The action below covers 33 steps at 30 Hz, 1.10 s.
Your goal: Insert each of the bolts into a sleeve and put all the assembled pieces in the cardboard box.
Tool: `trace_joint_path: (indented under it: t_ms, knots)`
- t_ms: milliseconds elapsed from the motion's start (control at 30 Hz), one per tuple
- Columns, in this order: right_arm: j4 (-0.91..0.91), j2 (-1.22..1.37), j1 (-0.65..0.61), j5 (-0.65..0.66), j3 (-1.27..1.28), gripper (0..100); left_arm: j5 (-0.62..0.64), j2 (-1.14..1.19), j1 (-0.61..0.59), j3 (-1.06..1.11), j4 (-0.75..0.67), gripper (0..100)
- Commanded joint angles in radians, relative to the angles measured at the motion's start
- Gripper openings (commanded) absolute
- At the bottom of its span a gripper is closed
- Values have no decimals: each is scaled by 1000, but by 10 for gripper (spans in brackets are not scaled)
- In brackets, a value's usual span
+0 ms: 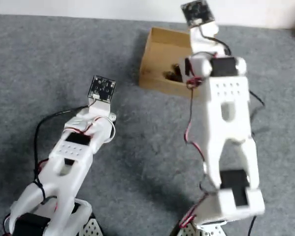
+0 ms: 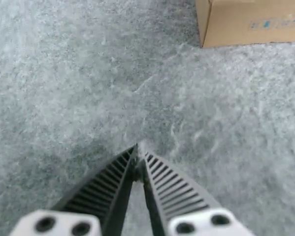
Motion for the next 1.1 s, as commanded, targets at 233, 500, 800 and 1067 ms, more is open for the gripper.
trace_joint_path:
  t_ms: [233, 500, 800, 1067]
  knots:
    - [25, -717, 12, -8, 588, 382, -138, -642, 5, 334, -64, 7]
    - [-219, -1438, 13, -9, 1317, 382, -143, -1033, -2, 481, 292, 7]
    - [-374, -1732, 229, -9, 1787, 382, -144, -1300, 4, 582, 792, 7]
    - [-463, -1676, 349, -63, 2126, 382, -143, -1267, -1, 585, 879, 7]
